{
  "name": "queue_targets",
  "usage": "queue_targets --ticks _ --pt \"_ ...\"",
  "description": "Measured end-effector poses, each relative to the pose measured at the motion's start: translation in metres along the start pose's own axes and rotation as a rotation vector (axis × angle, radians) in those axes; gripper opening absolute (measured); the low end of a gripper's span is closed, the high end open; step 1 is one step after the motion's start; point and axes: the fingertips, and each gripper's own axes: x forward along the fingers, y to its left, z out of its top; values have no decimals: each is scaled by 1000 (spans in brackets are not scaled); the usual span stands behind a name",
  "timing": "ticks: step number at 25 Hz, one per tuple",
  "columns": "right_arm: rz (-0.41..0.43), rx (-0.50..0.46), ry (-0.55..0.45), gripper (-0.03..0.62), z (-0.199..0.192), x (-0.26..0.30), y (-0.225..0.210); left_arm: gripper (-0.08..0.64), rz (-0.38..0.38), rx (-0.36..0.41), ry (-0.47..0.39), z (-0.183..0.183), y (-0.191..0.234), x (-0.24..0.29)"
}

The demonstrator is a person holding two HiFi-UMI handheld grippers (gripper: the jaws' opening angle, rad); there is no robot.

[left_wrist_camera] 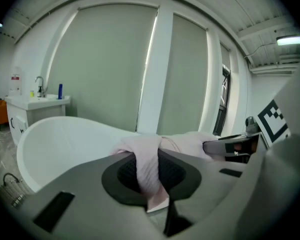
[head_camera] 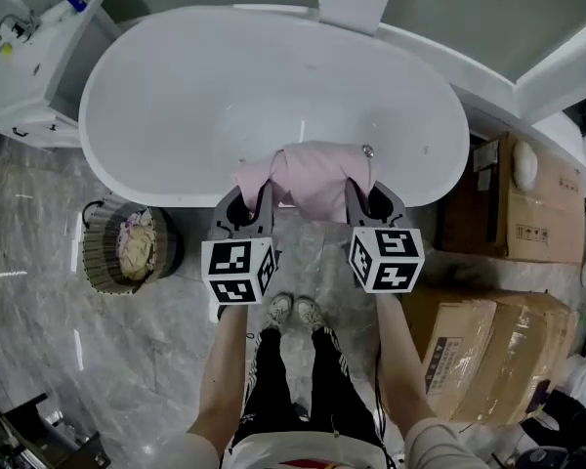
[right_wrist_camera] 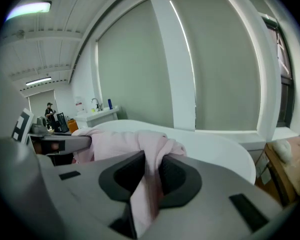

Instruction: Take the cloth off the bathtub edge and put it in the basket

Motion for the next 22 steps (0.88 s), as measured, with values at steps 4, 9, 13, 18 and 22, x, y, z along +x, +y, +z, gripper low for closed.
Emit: queue_targets --ticks 4,9,13,18,22 --pt "-1 6 -109 84 81 -60 20 61 8 42 -106 90 -16 -52" --pt "38 29 -295 84 188 -131 57 61 53 73 -265 202 -26 -126" --pt "66 10 -418 84 245 -190 81 61 89 111 -383 265 -43 -187" --pt "120 -34 -544 84 278 -257 110 62 121 113 -494 304 -60 -252" --pt "153 -60 -592 84 282 -291 119 62 162 133 -549 310 -76 -286"
